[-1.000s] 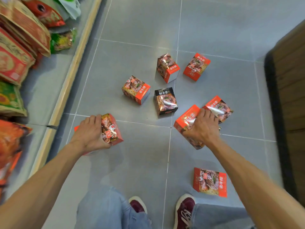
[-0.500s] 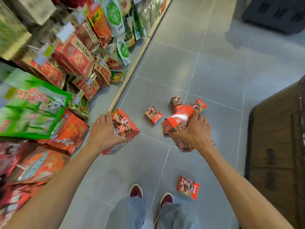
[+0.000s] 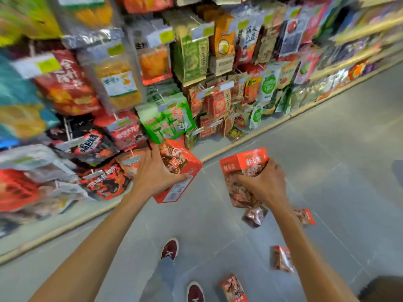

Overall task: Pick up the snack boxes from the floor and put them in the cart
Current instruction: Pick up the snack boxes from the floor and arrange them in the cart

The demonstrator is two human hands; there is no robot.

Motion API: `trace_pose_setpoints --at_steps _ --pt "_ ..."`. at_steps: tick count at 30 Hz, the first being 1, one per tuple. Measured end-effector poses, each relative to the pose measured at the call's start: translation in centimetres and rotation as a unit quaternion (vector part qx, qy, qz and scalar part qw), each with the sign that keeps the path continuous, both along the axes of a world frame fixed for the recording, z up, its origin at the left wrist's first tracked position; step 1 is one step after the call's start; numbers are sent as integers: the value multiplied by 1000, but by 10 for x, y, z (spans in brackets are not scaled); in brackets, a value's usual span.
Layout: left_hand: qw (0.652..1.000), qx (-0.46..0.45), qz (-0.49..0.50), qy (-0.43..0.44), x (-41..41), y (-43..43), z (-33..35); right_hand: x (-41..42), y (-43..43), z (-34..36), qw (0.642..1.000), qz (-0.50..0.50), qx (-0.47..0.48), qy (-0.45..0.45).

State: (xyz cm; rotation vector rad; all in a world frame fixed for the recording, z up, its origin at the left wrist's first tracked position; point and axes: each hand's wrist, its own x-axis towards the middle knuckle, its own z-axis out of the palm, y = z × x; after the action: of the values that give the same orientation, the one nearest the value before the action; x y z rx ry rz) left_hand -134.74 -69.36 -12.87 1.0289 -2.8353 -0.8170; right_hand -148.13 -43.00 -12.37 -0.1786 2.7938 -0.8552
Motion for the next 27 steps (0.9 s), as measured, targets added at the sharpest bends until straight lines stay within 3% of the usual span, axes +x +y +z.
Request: trace_pose_setpoints --at_steps 10,19,27 --pt "960 30 269 77 198 -39 24 81 -122 23 971 234 -44 16" --pt "867 2 488 102 426 -42 26 239 -243 48 904 427 -26 27" --pt "772 -5 628 98 631 3 17 434 -315 52 809 588 -9 20"
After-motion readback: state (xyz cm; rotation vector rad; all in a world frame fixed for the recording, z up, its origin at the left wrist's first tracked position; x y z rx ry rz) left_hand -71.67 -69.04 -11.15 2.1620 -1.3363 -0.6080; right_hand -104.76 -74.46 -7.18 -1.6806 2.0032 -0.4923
